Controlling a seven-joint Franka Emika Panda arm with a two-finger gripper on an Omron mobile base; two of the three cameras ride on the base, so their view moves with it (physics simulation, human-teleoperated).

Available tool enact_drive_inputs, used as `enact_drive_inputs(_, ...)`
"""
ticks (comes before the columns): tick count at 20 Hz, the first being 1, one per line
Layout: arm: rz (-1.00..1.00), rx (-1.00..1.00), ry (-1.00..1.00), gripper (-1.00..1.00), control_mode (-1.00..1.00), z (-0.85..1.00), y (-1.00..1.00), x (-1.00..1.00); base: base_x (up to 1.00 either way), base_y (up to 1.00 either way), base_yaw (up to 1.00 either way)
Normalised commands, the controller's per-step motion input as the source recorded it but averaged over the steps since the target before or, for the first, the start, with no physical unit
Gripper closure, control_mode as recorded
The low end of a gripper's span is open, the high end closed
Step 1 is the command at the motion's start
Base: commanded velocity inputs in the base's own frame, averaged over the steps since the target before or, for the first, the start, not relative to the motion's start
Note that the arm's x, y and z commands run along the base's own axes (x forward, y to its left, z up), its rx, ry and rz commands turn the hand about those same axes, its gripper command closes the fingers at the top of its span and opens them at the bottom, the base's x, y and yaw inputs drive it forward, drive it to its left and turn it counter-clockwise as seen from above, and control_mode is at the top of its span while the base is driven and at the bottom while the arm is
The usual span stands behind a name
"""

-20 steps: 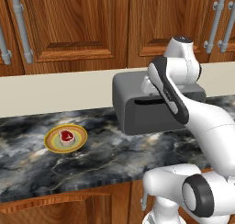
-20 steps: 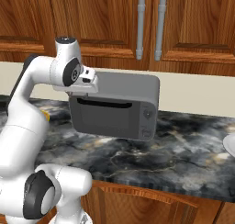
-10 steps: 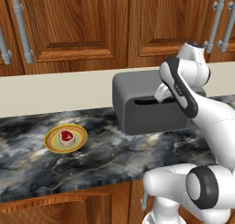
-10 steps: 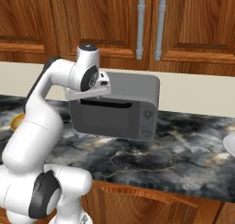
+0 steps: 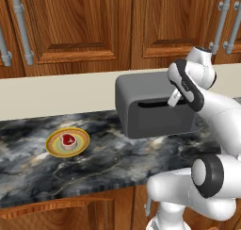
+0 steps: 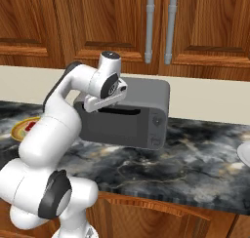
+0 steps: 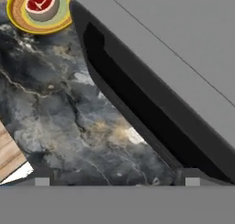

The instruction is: Open the toaster oven door. Place the bread on the top rack in the toaster oven and place the steak on the bottom rack.

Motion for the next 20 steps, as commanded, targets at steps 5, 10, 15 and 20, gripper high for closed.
enact_drive_inputs(5,0.0,-0.16,-0.08,-1.0,-1.0,-0.11,0.15,0.41,0.0,0.0,0.0)
enact_drive_inputs(10,0.0,-0.13,-0.1,-1.0,-1.0,-0.28,0.07,0.33,0.0,0.0,0.0)
enact_drive_inputs(15,0.01,-0.15,-0.1,-1.0,-1.0,-0.35,0.27,0.31,0.0,0.0,0.0)
enact_drive_inputs(20,0.0,-0.12,-0.09,-1.0,-1.0,-0.27,0.21,0.09,0.0,0.0,0.0)
